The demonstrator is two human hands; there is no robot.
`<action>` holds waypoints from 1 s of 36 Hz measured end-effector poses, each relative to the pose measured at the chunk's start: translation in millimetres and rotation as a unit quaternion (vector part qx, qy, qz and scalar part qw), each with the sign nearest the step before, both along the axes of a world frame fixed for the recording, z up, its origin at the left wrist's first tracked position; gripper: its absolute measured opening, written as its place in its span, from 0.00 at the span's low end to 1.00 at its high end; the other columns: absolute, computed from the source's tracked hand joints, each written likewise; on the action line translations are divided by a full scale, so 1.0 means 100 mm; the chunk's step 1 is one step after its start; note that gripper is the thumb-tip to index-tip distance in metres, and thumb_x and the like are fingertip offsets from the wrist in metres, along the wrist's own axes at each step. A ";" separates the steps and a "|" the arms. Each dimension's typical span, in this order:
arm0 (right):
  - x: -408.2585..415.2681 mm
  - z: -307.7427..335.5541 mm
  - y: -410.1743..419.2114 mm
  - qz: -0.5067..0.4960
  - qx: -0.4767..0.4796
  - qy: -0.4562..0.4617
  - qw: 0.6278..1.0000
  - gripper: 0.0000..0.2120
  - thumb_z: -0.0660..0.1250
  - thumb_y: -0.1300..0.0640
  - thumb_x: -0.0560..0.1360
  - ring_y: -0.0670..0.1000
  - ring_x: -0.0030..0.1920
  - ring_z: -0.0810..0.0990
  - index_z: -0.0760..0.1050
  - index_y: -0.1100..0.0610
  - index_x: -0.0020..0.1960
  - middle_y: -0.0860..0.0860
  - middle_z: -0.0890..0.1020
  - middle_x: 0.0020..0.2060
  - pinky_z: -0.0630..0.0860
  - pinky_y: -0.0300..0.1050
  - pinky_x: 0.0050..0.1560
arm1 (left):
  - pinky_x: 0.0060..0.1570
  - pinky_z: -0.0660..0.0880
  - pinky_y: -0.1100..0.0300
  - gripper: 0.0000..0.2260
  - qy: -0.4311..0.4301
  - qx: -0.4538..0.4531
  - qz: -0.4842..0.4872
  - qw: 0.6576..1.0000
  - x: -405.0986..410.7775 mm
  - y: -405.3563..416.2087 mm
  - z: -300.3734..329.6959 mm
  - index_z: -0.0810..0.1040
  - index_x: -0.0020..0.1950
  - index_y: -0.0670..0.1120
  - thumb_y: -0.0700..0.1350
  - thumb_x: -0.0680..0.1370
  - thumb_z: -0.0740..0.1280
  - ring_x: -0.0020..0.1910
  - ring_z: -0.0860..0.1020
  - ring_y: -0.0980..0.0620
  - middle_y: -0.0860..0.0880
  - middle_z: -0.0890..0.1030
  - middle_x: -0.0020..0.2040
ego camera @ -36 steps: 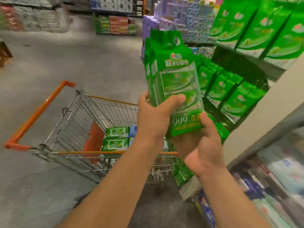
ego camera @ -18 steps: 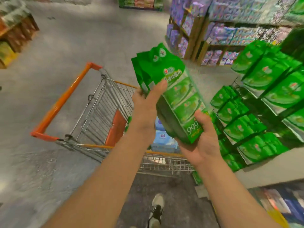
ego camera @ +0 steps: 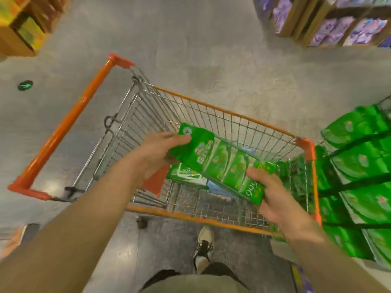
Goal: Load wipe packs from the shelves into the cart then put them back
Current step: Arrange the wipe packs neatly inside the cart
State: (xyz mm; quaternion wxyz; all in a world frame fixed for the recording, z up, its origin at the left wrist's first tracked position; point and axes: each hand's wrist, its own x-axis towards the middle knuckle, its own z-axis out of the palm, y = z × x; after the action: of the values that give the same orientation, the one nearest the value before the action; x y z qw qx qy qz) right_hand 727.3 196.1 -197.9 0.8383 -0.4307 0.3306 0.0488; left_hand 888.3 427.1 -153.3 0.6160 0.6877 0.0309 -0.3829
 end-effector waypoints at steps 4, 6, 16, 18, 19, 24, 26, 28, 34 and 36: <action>0.24 -0.35 -0.13 0.043 -0.012 0.047 0.998 0.23 0.71 0.61 0.71 0.54 0.44 0.88 0.77 0.62 0.65 0.56 0.88 0.48 0.84 0.47 0.39 | 0.65 0.76 0.47 0.23 0.048 0.055 -0.032 0.997 0.19 -0.09 -0.42 0.84 0.58 0.43 0.52 0.67 0.78 0.59 0.83 0.45 0.45 0.86 0.56; 0.33 -0.53 -0.16 0.074 -0.012 0.076 0.994 0.14 0.70 0.63 0.75 0.52 0.42 0.88 0.78 0.57 0.61 0.52 0.88 0.45 0.84 0.45 0.37 | 0.55 0.80 0.55 0.21 0.056 0.080 -0.050 0.994 0.23 -0.13 -0.65 0.84 0.55 0.45 0.51 0.64 0.78 0.52 0.86 0.48 0.47 0.87 0.52; 0.53 -1.61 0.02 0.163 -0.028 0.156 0.974 0.08 0.71 0.69 0.74 0.52 0.36 0.85 0.82 0.57 0.46 0.55 0.86 0.38 0.84 0.48 0.40 | 0.63 0.77 0.45 0.37 0.177 0.165 -0.127 0.962 0.23 -0.01 -1.84 0.83 0.61 0.46 0.55 0.55 0.87 0.56 0.85 0.45 0.48 0.87 0.55; 0.57 -1.87 0.07 0.175 -0.034 0.174 0.968 0.08 0.72 0.69 0.73 0.53 0.37 0.85 0.81 0.57 0.47 0.55 0.86 0.39 0.83 0.52 0.45 | 0.52 0.81 0.55 0.30 0.201 0.178 -0.112 0.957 0.23 -0.01 -2.04 0.80 0.65 0.42 0.46 0.66 0.83 0.49 0.86 0.50 0.50 0.88 0.50; 0.58 -2.01 0.10 0.185 -0.036 0.187 0.964 0.08 0.74 0.68 0.73 0.55 0.39 0.85 0.81 0.58 0.49 0.56 0.86 0.40 0.83 0.54 0.49 | 0.44 0.81 0.60 0.25 0.217 0.188 -0.106 0.952 0.23 0.01 -2.16 0.78 0.65 0.40 0.41 0.70 0.80 0.44 0.86 0.53 0.50 0.88 0.47; 0.62 -2.63 0.26 0.212 -0.040 0.242 0.946 0.36 0.83 0.57 0.63 0.58 0.52 0.86 0.73 0.58 0.67 0.57 0.86 0.53 0.82 0.59 0.56 | 0.63 0.78 0.49 0.58 0.256 0.229 -0.089 0.935 0.16 0.27 -2.88 0.72 0.71 0.39 0.58 0.47 0.88 0.56 0.84 0.47 0.46 0.85 0.59; 0.63 -2.83 0.35 0.217 -0.041 0.251 0.942 0.30 0.81 0.58 0.67 0.58 0.52 0.86 0.76 0.59 0.66 0.56 0.87 0.52 0.82 0.59 0.57 | 0.68 0.75 0.45 0.66 0.266 0.239 -0.079 0.931 0.11 0.46 -3.42 0.70 0.74 0.41 0.62 0.40 0.87 0.60 0.82 0.45 0.45 0.83 0.62; 0.63 -3.00 0.42 0.214 -0.028 0.259 0.942 0.19 0.76 0.63 0.72 0.58 0.53 0.86 0.79 0.60 0.62 0.56 0.87 0.51 0.81 0.58 0.58 | 0.68 0.74 0.43 0.68 0.273 0.259 -0.071 0.924 0.09 0.50 -3.64 0.69 0.75 0.43 0.66 0.39 0.85 0.61 0.81 0.44 0.45 0.81 0.65; 0.65 -3.45 0.71 0.190 -0.015 0.309 0.932 0.24 0.78 0.61 0.71 0.53 0.50 0.86 0.75 0.58 0.64 0.55 0.86 0.54 0.83 0.48 0.50 | 0.65 0.74 0.50 0.32 0.249 0.330 -0.041 0.910 0.09 0.32 -3.70 0.69 0.74 0.44 0.49 0.73 0.78 0.61 0.79 0.44 0.45 0.79 0.64; 0.65 -3.57 0.81 0.186 -0.020 0.327 0.927 0.25 0.79 0.59 0.70 0.51 0.49 0.85 0.74 0.56 0.63 0.55 0.85 0.54 0.80 0.48 0.53 | 0.58 0.75 0.54 0.23 0.225 0.353 -0.033 0.908 0.06 0.28 -3.79 0.71 0.72 0.44 0.43 0.79 0.72 0.57 0.78 0.46 0.46 0.79 0.59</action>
State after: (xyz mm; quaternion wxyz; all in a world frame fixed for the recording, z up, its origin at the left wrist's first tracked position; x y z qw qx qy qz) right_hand 792.4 277.4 -555.0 0.6512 -0.4610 0.5012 0.3349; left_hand 894.7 455.2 -532.0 0.2965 0.7564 0.2790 -0.5120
